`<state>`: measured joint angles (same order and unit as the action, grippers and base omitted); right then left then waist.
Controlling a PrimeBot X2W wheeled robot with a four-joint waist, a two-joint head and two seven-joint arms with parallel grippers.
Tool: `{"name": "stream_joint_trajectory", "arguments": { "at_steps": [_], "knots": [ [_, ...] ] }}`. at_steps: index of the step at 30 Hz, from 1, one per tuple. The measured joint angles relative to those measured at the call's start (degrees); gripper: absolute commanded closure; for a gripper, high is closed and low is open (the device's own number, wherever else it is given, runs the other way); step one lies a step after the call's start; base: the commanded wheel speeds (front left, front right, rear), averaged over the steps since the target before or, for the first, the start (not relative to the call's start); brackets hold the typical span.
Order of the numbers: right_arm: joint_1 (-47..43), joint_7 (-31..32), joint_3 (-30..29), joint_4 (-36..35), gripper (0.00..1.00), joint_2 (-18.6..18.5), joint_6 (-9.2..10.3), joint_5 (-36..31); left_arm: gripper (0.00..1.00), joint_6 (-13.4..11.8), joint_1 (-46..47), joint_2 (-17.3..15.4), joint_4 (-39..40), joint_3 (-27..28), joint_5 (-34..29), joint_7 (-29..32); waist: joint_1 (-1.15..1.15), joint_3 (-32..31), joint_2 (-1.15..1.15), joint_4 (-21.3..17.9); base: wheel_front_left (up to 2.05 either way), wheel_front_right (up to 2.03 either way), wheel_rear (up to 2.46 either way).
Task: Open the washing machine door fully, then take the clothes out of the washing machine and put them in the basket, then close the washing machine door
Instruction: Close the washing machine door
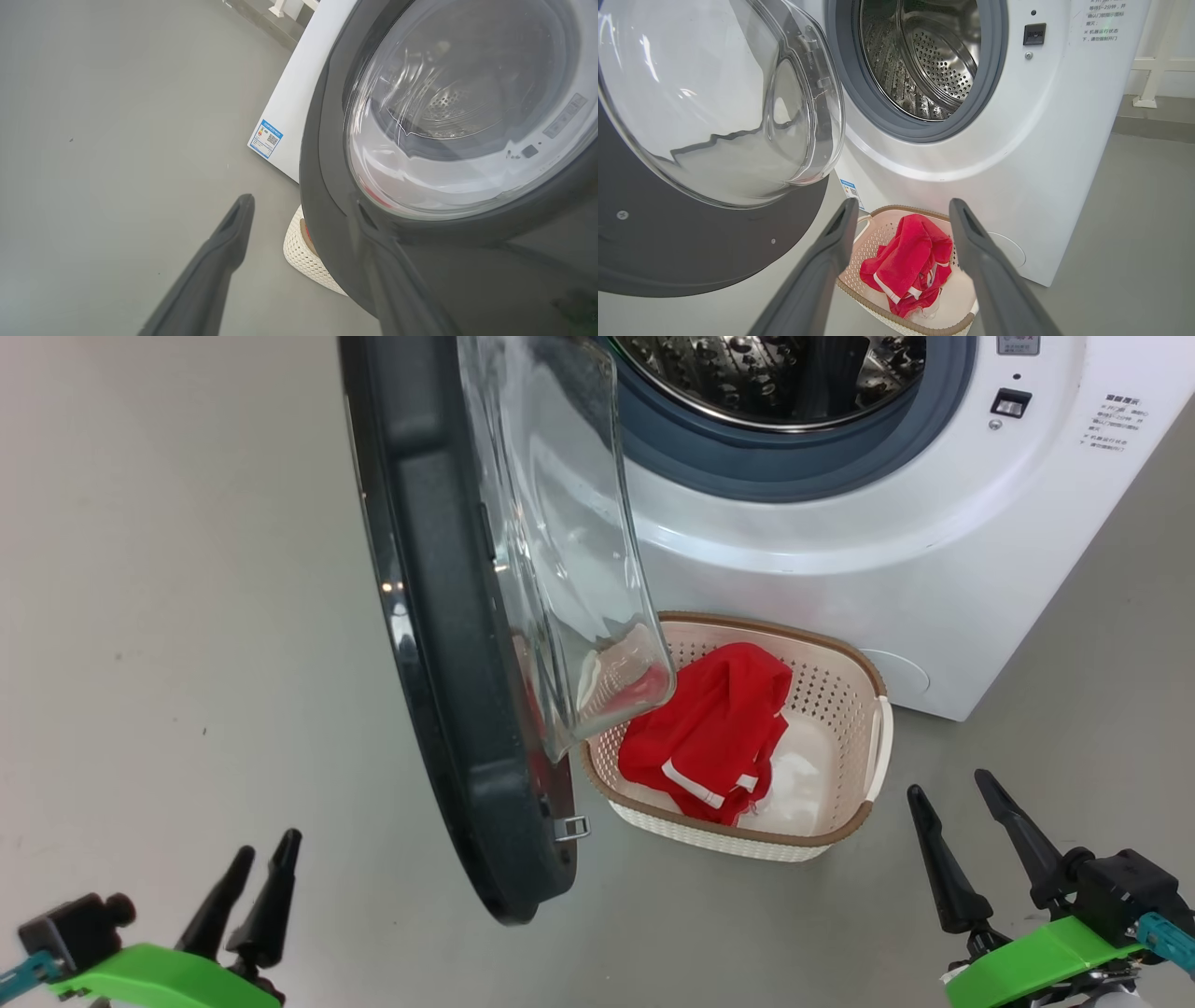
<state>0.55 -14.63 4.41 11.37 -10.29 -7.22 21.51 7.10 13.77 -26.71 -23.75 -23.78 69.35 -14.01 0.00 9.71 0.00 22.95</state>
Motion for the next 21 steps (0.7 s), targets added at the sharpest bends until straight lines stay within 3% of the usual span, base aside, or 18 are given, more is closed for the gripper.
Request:
{"name": "stream_joint_trajectory", "arguments": {
  "at_steps": [3, 5, 12, 21],
  "knots": [
    [0.0, 0.0, -0.1, -0.1, 0.00, -0.1, 0.00, 0.0, 0.00, 0.0, -0.9, 2.0, -0.5, 3.2, -4.8, -0.3, 0.00, 0.1, 0.00, 0.1, 0.00, 0.00, 0.00],
    [0.0, 0.0, -0.2, -0.1, 0.00, -0.2, 0.00, 0.0, 0.00, 0.0, -1.8, 4.7, 0.5, 8.6, -12.9, -0.3, 0.00, 0.2, 0.00, 0.2, 0.00, 0.00, 0.00],
    [0.8, 0.0, -0.3, -0.2, 0.00, -0.3, 0.00, 0.1, 0.00, 0.1, -6.1, 11.5, 4.0, 17.2, -30.5, -0.3, 0.00, 0.0, 0.00, 0.2, 0.00, 0.00, 0.00],
    [0.8, 0.0, -0.4, -0.2, 0.00, -0.4, 0.00, 0.1, 0.00, 0.1, -10.4, 17.7, 11.1, 24.8, -45.7, -0.3, 0.00, -0.7, 0.00, 0.1, 0.00, 0.00, 0.00]
  ]
}}
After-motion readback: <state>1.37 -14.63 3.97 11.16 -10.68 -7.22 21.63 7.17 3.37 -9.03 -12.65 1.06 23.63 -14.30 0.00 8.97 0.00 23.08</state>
